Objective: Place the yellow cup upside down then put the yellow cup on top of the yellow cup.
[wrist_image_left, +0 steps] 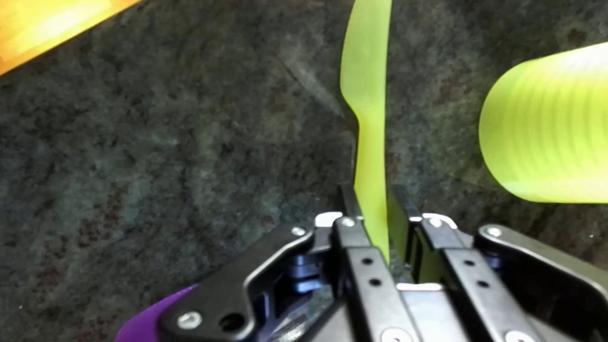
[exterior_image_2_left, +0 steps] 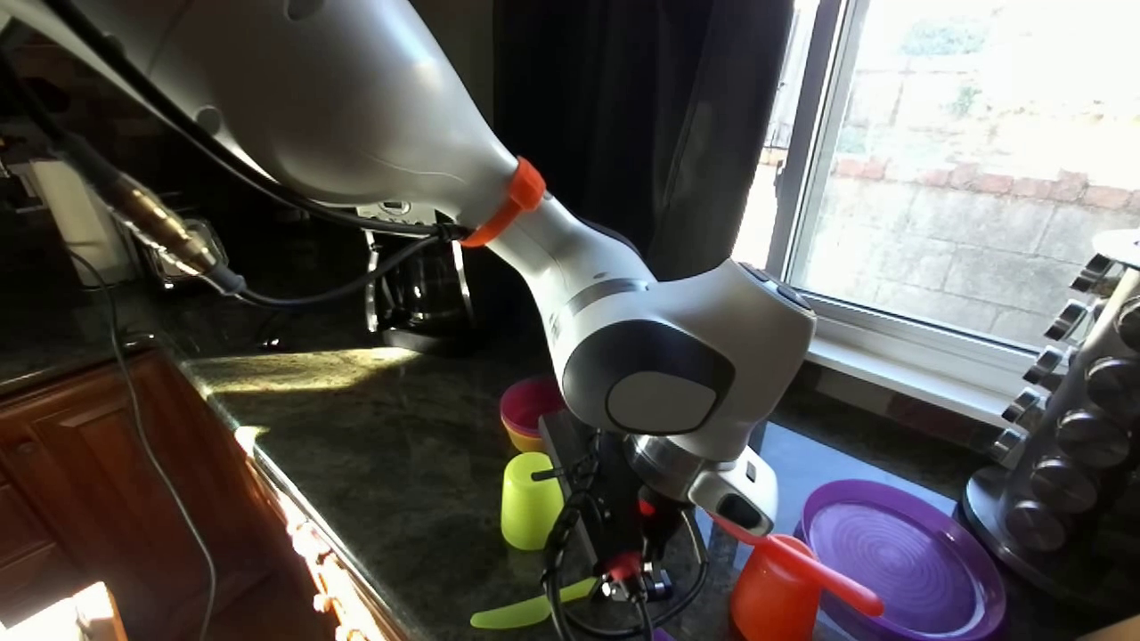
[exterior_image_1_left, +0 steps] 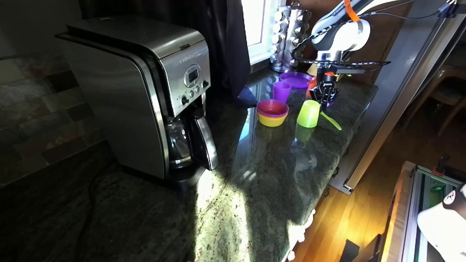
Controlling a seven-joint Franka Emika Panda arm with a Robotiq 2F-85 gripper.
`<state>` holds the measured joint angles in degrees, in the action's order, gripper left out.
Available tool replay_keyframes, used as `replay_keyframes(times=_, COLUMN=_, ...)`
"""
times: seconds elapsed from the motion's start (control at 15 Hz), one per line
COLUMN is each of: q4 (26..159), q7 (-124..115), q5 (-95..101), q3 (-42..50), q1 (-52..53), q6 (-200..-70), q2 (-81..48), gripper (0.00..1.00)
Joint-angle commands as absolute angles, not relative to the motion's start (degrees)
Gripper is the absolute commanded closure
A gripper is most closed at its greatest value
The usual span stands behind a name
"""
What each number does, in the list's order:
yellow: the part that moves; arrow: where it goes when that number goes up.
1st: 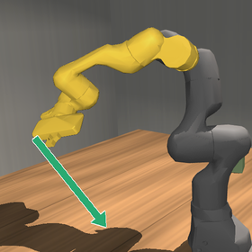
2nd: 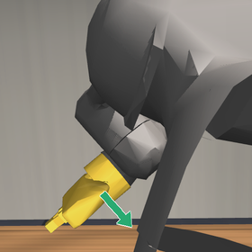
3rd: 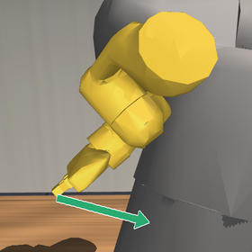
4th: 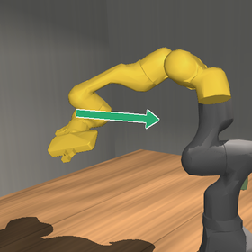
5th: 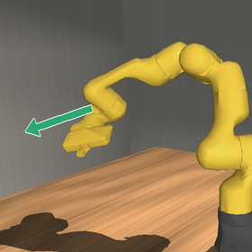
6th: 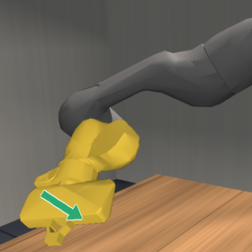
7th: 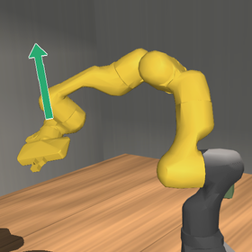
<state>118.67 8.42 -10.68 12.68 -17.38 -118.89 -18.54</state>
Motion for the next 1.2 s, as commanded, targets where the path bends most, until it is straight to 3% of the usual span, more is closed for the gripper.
replay_keyframes(times=0.0, q4=117.7, q7=9.2, q5=-11.1, q3=12.1, q1=-17.9, q6=-117.3, q2=-19.5, gripper=0.95)
replay_keyframes(times=1.13, q4=121.0, q7=5.9, q5=-8.8, q3=13.5, q1=-16.5, q6=-106.0, q2=-6.0, gripper=0.95)
